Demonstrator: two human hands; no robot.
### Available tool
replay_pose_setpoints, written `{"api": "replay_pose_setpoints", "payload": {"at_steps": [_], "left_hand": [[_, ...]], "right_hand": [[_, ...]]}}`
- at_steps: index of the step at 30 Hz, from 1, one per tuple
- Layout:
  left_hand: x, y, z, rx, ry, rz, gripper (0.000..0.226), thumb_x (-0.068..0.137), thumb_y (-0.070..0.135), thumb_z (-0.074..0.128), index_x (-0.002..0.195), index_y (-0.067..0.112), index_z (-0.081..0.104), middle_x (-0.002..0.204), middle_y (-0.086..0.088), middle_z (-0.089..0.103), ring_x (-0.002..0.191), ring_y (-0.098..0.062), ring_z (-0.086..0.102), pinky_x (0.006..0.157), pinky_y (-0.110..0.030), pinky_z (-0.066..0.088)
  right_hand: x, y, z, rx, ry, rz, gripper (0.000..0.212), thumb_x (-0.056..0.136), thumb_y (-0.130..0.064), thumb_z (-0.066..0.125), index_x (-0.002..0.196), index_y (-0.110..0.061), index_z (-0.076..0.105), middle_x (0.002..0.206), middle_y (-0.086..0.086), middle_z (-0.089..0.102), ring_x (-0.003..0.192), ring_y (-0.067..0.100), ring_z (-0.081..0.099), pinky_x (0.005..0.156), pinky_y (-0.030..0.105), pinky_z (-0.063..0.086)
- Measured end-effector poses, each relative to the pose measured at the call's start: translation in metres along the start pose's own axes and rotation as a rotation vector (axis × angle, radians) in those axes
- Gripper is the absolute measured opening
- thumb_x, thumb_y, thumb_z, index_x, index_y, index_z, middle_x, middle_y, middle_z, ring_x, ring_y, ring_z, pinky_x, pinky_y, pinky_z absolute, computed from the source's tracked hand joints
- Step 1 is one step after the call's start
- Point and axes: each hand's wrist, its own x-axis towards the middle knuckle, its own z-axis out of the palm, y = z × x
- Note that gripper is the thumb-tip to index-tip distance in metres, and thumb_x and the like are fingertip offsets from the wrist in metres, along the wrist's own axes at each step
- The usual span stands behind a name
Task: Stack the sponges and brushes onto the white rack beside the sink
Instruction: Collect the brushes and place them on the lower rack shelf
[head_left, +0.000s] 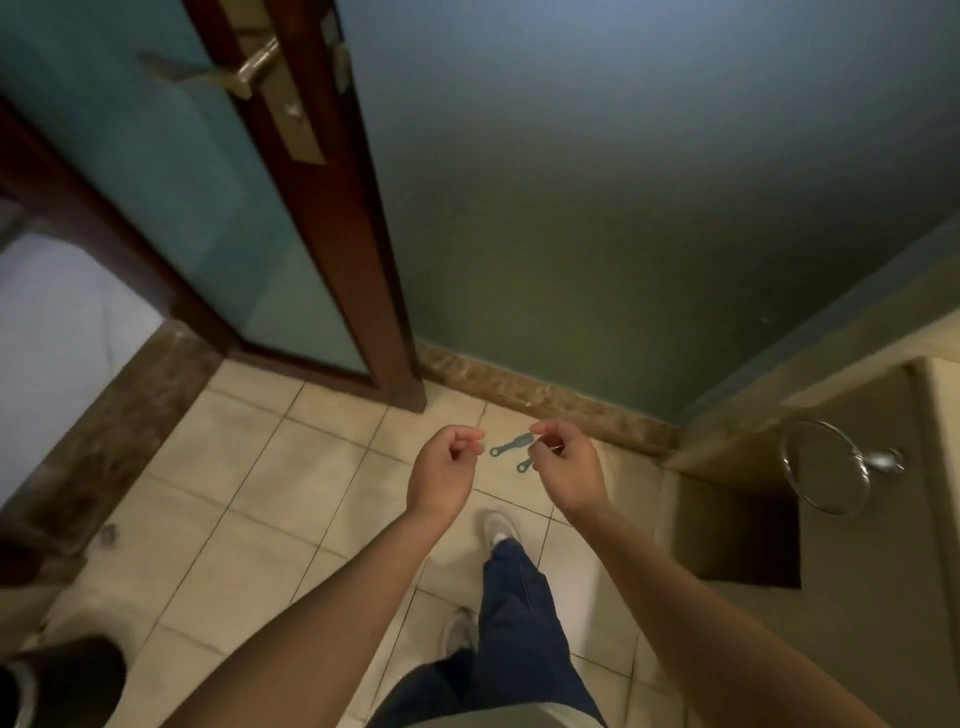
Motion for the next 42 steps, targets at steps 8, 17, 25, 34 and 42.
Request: {"api": "replay_pose_setpoints", "payload": {"at_steps": [8, 17, 25, 34, 42], "left_hand": [[0.076, -0.090, -0.020, -0.051, 0.165, -0.179, 0.021, 0.090, 0.006, 0.056, 0.096, 0.024, 0.066, 0.097, 0.006, 0.067, 0.093, -0.016, 0.063, 0.086, -0.028, 0.051], [0.213, -0.278, 0.049, -0.131, 0.255, -0.261, 0.028, 0.089, -0.002, 0.054, 0.093, 0.024, 0.064, 0.098, 0.009, 0.067, 0.097, -0.012, 0.064, 0.081, -0.025, 0.054], [0.317, -0.452, 0.108, -0.198, 0.313, -0.289, 0.028, 0.088, -0.006, 0.050, 0.104, 0.013, 0.063, 0.092, 0.001, 0.064, 0.092, -0.015, 0.063, 0.082, -0.024, 0.051], [0.368, -0.562, 0.152, -0.209, 0.361, -0.369, 0.028, 0.087, -0.009, 0.050, 0.103, 0.011, 0.060, 0.089, 0.000, 0.063, 0.083, -0.008, 0.060, 0.080, -0.021, 0.051], [0.372, -0.590, 0.151, -0.135, 0.448, -0.422, 0.026, 0.085, -0.006, 0.053, 0.100, 0.015, 0.060, 0.083, 0.004, 0.063, 0.080, -0.011, 0.060, 0.081, -0.024, 0.048]], "right_hand": [[0.098, 0.030, 0.071, -0.177, -0.225, 0.021, 0.021, 0.087, -0.010, 0.057, 0.100, -0.025, 0.063, 0.086, -0.010, 0.062, 0.069, 0.012, 0.058, 0.071, 0.034, 0.050], [0.244, 0.195, 0.178, -0.310, -0.348, -0.010, 0.021, 0.087, -0.012, 0.061, 0.095, -0.031, 0.060, 0.082, -0.013, 0.061, 0.065, 0.004, 0.057, 0.061, 0.022, 0.045], [0.353, 0.375, 0.276, -0.436, -0.470, -0.090, 0.031, 0.078, -0.006, 0.067, 0.097, -0.029, 0.059, 0.083, -0.012, 0.057, 0.076, 0.010, 0.057, 0.071, 0.028, 0.049], [0.421, 0.481, 0.336, -0.894, -0.544, -0.450, 0.033, 0.080, -0.028, 0.064, 0.112, -0.024, 0.068, 0.111, 0.002, 0.063, 0.106, 0.024, 0.056, 0.085, 0.033, 0.048], [0.432, 0.509, 0.353, -1.134, -0.523, -0.569, 0.049, 0.081, -0.025, 0.062, 0.129, -0.029, 0.059, 0.127, 0.000, 0.050, 0.123, 0.024, 0.041, 0.100, 0.035, 0.031]]}}
